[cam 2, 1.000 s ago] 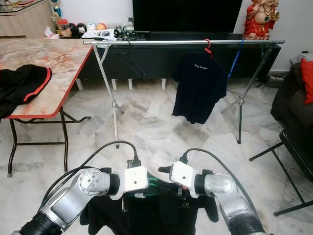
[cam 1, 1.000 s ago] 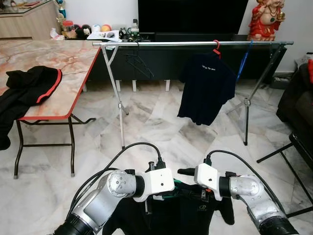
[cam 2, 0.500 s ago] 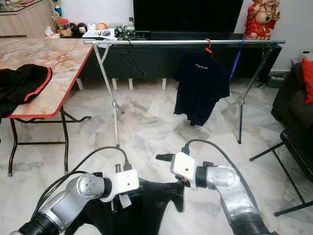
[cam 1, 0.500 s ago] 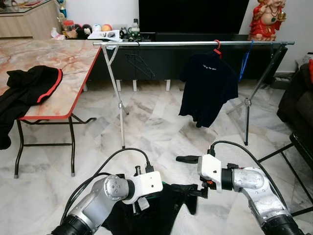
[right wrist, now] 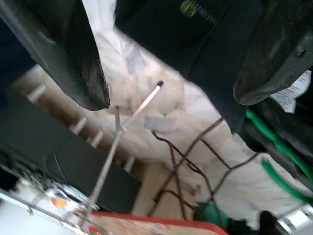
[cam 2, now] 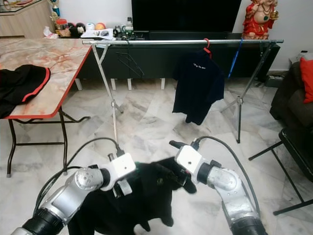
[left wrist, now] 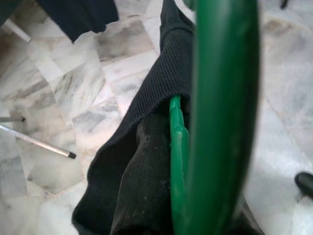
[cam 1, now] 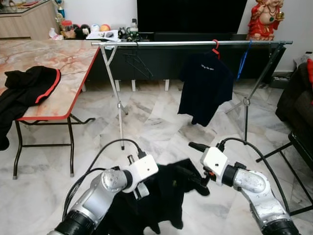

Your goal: Hang hanger

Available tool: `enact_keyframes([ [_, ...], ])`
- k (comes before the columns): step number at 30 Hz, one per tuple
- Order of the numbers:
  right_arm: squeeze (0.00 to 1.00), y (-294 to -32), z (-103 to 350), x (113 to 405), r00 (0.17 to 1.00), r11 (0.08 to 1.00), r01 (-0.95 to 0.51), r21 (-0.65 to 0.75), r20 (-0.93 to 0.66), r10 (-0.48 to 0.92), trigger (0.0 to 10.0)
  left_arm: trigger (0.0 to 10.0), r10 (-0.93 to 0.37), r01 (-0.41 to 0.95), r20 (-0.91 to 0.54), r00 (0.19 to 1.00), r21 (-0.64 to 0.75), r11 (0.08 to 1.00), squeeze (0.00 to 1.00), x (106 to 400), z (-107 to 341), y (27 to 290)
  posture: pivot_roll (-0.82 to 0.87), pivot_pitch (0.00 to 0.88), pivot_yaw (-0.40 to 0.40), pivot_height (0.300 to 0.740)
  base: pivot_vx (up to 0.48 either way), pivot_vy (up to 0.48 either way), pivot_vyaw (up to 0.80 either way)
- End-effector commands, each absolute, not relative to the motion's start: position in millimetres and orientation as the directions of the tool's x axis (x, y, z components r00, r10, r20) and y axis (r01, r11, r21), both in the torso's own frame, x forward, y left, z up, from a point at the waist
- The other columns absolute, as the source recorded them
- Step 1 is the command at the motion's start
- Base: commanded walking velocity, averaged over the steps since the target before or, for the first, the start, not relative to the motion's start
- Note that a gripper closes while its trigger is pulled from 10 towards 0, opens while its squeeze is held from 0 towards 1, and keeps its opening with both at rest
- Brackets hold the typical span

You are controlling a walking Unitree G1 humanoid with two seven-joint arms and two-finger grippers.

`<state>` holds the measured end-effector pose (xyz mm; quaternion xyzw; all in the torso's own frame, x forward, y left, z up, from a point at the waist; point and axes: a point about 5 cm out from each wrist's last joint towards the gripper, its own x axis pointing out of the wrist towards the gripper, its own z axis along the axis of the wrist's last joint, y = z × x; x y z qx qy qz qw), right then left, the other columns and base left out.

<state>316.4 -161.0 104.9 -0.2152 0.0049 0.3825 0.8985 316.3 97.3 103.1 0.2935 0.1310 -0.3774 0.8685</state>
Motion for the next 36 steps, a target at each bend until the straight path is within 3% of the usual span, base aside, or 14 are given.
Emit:
enact_keyframes([
  [1,1.00,-165.9,96.7,314.2,0.745,0.662,-0.657,-0.361,-0.173,0.645,10.0,0.0,-0.566,0.707,-0.425,0.707,0.400,0.583,0.39,321.1,108.7,99.4,0.09,0.055,-0.007,0.740,0.000,0.000,0.00],
  [4,1.00,-168.3,86.8,314.0,0.830,0.774,-0.554,-0.306,-0.132,0.542,10.0,0.0,-0.553,0.677,-0.394,0.734,0.369,0.637,0.39,323.5,112.7,98.4,0.09,0.051,-0.008,0.740,0.000,0.000,0.00],
  [5,0.82,-169.6,84.4,314.1,0.848,0.797,-0.527,-0.294,-0.127,0.514,10.0,0.0,-0.548,0.668,-0.385,0.743,0.359,0.652,0.39,324.3,114.1,98.6,0.09,0.048,-0.008,0.740,0.000,0.000,0.00],
  [6,0.82,-169.6,84.4,314.1,0.848,0.797,-0.527,-0.294,-0.127,0.514,10.0,0.0,-0.548,0.668,-0.385,0.743,0.359,0.652,0.39,324.3,114.1,98.6,0.09,0.048,-0.008,0.740,0.000,0.000,0.00],
  [8,0.00,-173.7,74.2,313.1,0.886,0.844,-0.463,-0.271,-0.145,0.440,10.0,1.9,-0.537,0.640,-0.354,0.765,0.325,0.697,0.39,327.3,119.0,99.2,0.09,0.045,-0.009,0.740,0.000,0.000,0.00],
  [9,0.00,-175.3,69.4,312.3,0.898,0.859,-0.440,-0.262,-0.158,0.412,10.0,1.9,-0.533,0.629,-0.343,0.773,0.311,0.713,0.39,328.5,121.1,99.4,0.09,0.045,-0.009,0.740,0.000,0.000,0.00],
  [10,0.00,-176.8,65.1,311.4,0.906,0.870,-0.420,-0.260,-0.172,0.386,10.0,2.7,-0.532,0.621,-0.330,0.780,0.299,0.724,0.38,329.4,123.2,99.2,0.09,0.042,-0.008,0.740,0.000,0.000,0.00],
  [11,0.00,-177.7,60.6,310.2,0.913,0.881,-0.403,-0.249,-0.184,0.365,10.0,4.9,-0.533,0.615,-0.316,0.785,0.286,0.735,0.38,330.3,125.8,98.6,0.09,0.042,-0.008,0.740,0.000,0.000,0.00],
  [12,0.00,-178.3,57.7,309.2,0.917,0.890,-0.389,-0.238,-0.189,0.350,10.0,9.6,-0.538,0.615,-0.308,0.785,0.272,0.740,0.37,330.4,127.6,97.9,0.09,0.041,-0.007,0.740,0.000,0.000,0.00],
  [13,0.00,-178.5,55.7,308.5,0.921,0.897,-0.377,-0.231,-0.191,0.338,10.0,10.0,-0.542,0.615,-0.303,0.784,0.262,0.744,0.35,330.4,128.8,97.4,0.09,0.041,-0.007,0.740,0.000,0.000,0.00],
  [20,0.00,-187.3,48.1,308.2,0.970,0.974,-0.193,-0.118,-0.173,0.172,10.0,10.0,-0.557,0.624,-0.293,0.777,0.244,0.742,0.30,330.2,136.2,100.1,0.09,0.045,-0.006,0.740,0.000,0.000,0.00],
  [26,0.00,-182.3,46.0,308.0,0.972,0.982,-0.186,-0.036,-0.151,0.179,10.0,10.0,-0.560,0.626,-0.293,0.775,0.237,0.743,0.31,330.7,139.5,101.9,0.10,0.062,-0.008,0.740,0.000,0.000,0.00],
  [31,0.00,-178.4,45.6,305.6,0.971,0.972,-0.203,0.122,-0.106,0.216,10.0,10.0,-0.585,0.645,-0.288,0.758,0.203,0.736,0.31,329.6,144.4,100.6,0.10,0.069,-0.007,0.740,0.000,0.000,0.00],
  [36,0.00,-171.9,49.3,301.1,0.964,0.963,-0.263,0.068,-0.032,0.265,10.0,10.0,-0.619,0.672,-0.279,0.734,0.170,0.721,0.30,329.3,149.3,96.2,0.10,0.073,-0.007,0.740,0.000,0.000,0.00],
])
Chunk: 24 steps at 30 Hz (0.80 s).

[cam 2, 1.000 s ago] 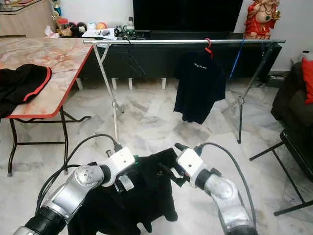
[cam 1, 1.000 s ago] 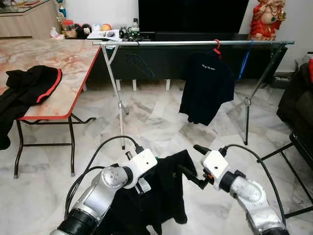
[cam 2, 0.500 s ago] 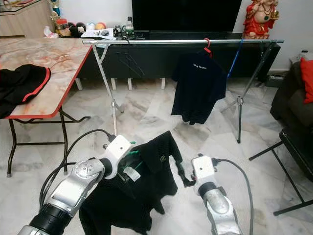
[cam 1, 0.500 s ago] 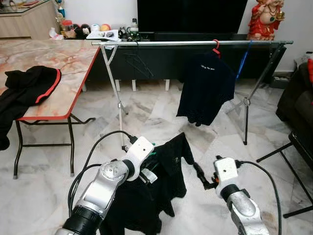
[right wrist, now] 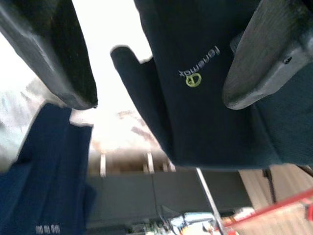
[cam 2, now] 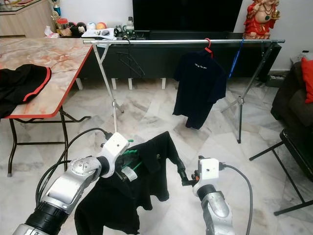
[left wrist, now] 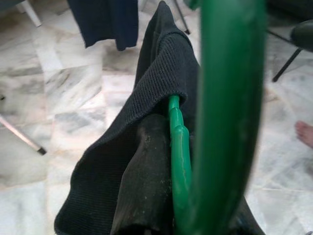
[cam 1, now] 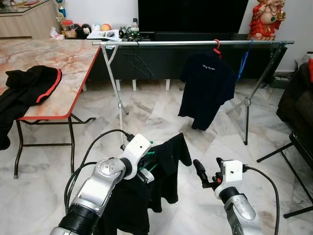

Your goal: Hang hanger

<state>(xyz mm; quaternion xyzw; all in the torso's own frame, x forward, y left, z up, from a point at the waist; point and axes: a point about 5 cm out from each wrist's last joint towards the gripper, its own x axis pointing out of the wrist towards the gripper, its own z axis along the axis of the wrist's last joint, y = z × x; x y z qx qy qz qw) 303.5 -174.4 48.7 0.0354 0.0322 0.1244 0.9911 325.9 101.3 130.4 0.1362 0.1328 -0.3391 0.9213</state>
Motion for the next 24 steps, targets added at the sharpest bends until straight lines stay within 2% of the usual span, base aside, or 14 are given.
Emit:
enact_keyframes([
  [1,0.00,-171.2,49.5,300.8,0.962,0.961,-0.268,0.065,-0.027,0.271,10.0,10.0,-0.622,0.675,-0.278,0.732,0.168,0.719,0.30,329.3,149.8,95.7,0.10,0.073,-0.007,0.740,0.000,0.000,0.00],
  [3,0.00,-162.3,51.9,298.0,0.944,0.931,-0.328,0.159,0.030,0.327,10.0,10.0,-0.645,0.691,-0.262,0.717,0.153,0.706,0.30,329.9,155.0,90.3,0.10,0.073,-0.007,0.740,0.000,0.000,0.00],
  [5,0.00,-156.8,52.8,296.1,0.931,0.912,-0.364,0.187,0.056,0.360,10.0,10.0,-0.665,0.706,-0.252,0.704,0.147,0.692,0.30,330.6,159.3,85.4,0.10,0.075,-0.002,0.740,0.000,0.000,0.00],
  [10,0.00,-154.0,48.0,293.6,0.930,0.912,-0.366,0.187,0.045,0.364,10.0,10.0,-0.701,0.737,-0.236,0.673,0.135,0.663,0.30,330.4,166.4,76.1,0.10,0.076,0.000,0.740,0.000,0.000,0.00],
  [13,0.00,-156.6,39.6,289.8,0.938,0.925,-0.342,0.165,0.002,0.346,10.0,10.0,-0.741,0.777,-0.237,0.628,0.138,0.614,0.29,327.6,171.7,68.9,0.10,0.081,0.004,0.740,0.000,0.000,0.00],
  [19,0.00,-170.6,34.3,288.7,0.968,0.965,-0.239,0.109,-0.047,0.245,10.0,10.0,-0.758,0.794,-0.240,0.606,0.144,0.590,0.29,324.3,174.5,69.3,0.10,0.083,0.009,0.740,0.000,0.000,0.00],
  [24,0.00,-157.3,28.5,284.2,0.934,0.932,-0.341,0.121,-0.066,0.350,10.0,10.0,-0.763,0.796,-0.230,0.605,0.142,0.588,0.29,323.7,180.2,69.4,0.10,0.083,0.009,0.740,0.000,0.000,0.00],
])
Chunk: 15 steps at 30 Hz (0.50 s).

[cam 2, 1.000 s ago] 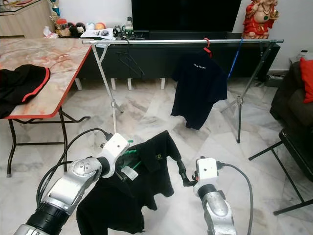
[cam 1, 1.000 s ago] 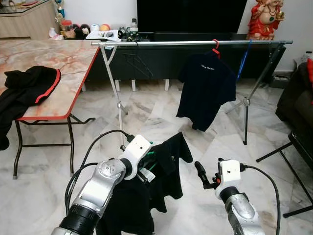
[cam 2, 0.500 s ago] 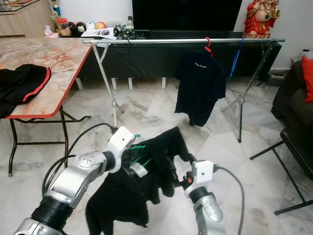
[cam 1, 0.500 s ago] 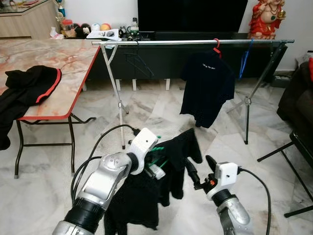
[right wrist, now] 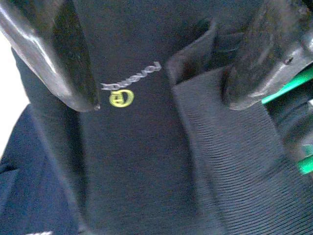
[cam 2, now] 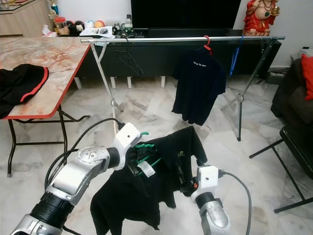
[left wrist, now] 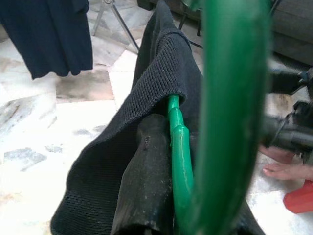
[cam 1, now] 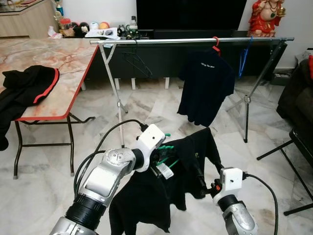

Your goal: Hang hanger

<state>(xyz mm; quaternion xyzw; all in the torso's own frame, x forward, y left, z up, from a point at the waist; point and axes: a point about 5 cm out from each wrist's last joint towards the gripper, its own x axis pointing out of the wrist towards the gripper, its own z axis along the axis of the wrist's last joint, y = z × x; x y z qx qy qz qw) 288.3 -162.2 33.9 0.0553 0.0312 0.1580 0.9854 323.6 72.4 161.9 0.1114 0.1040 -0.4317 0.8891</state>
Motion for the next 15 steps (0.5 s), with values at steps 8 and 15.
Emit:
enact_keyframes([
  [8,0.00,-152.7,23.9,281.8,0.912,0.918,-0.390,0.073,-0.105,0.396,10.0,10.0,-0.768,0.799,-0.222,0.601,0.143,0.584,0.29,323.5,183.2,68.6,0.10,0.078,0.009,0.740,0.000,0.000,0.00],
  [15,0.00,-156.5,21.0,283.3,0.917,0.928,-0.373,0.012,-0.149,0.371,10.0,10.0,-0.769,0.800,-0.221,0.599,0.145,0.582,0.29,322.4,184.1,67.6,0.10,0.071,0.009,0.740,0.000,0.000,0.00],
])
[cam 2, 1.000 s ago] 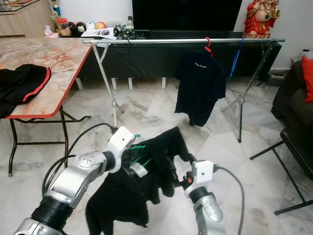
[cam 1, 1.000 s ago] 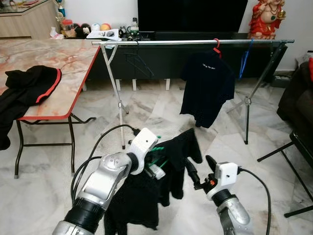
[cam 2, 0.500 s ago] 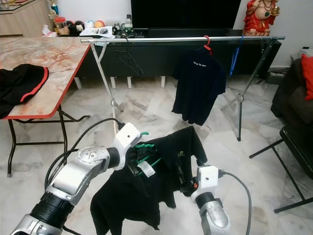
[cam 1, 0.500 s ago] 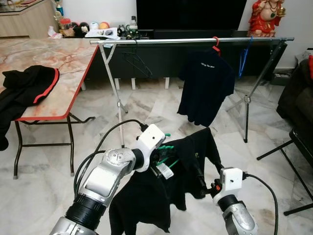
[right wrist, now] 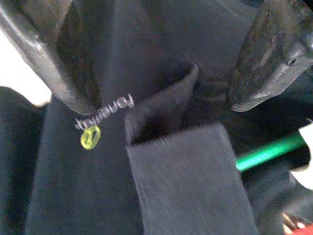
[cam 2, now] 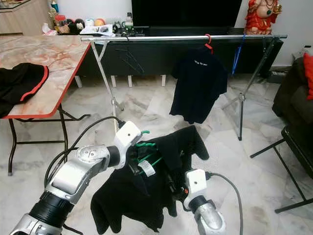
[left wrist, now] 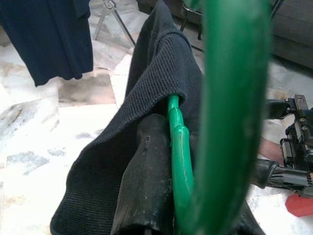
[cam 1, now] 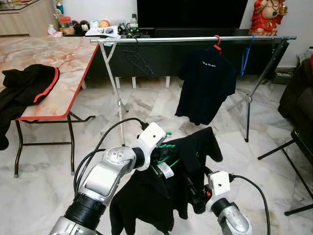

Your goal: Hang hanger

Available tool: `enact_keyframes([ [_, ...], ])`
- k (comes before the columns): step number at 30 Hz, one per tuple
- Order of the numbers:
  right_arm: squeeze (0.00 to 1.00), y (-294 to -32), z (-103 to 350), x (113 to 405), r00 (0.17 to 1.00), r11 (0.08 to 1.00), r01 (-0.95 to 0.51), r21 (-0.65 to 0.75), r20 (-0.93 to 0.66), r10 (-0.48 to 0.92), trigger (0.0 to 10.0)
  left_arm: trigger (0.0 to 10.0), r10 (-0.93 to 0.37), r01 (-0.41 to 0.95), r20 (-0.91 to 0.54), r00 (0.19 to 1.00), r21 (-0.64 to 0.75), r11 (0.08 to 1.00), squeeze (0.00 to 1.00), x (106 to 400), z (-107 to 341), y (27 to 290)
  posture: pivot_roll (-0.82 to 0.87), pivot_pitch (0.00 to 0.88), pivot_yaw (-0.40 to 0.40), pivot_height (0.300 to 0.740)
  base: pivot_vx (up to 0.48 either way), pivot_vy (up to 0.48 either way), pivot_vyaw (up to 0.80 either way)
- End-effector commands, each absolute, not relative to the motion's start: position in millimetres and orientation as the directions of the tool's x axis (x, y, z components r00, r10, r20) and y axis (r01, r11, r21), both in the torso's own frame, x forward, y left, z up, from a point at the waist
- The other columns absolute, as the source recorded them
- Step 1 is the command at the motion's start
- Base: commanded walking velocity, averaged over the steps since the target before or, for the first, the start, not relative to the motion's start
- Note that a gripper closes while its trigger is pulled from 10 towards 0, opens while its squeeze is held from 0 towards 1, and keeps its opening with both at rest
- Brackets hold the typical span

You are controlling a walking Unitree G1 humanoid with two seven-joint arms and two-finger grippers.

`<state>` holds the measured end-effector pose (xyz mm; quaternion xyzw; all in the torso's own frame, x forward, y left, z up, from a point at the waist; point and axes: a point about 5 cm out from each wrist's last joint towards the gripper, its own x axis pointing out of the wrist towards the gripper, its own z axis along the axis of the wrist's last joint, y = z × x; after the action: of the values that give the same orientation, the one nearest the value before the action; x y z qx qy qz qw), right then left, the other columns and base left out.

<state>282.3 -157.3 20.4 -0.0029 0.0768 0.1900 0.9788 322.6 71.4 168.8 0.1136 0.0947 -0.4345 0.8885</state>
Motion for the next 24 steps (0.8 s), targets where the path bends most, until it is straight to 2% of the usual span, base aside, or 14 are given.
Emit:
enact_keyframes([
  [1,0.00,-158.3,22.1,284.7,0.925,0.935,-0.354,0.011,-0.144,0.352,10.0,10.0,-0.770,0.801,-0.219,0.599,0.145,0.581,0.29,322.0,184.5,67.2,0.10,0.067,0.009,0.740,0.000,0.000,0.00],
  [10,0.00,-157.7,28.7,291.4,0.935,0.941,-0.337,0.012,-0.110,0.337,10.0,10.0,-0.778,0.809,-0.219,0.588,0.148,0.569,0.28,320.1,185.1,65.7,0.10,0.061,0.008,0.740,0.000,0.000,0.00],
  [16,0.00,-153.4,32.2,296.5,0.931,0.937,-0.349,0.012,-0.106,0.349,10.0,10.0,-0.822,0.855,-0.237,0.519,0.155,0.495,0.28,309.3,184.7,62.0,0.11,0.068,0.007,0.740,0.000,0.000,0.00],
  [24,0.00,-159.6,37.6,303.0,0.947,0.951,-0.309,0.006,-0.092,0.309,10.0,10.0,-0.838,0.867,-0.225,0.497,0.163,0.470,0.28,305.1,191.1,61.2,0.11,0.075,0.006,0.740,0.000,0.000,0.00],
])
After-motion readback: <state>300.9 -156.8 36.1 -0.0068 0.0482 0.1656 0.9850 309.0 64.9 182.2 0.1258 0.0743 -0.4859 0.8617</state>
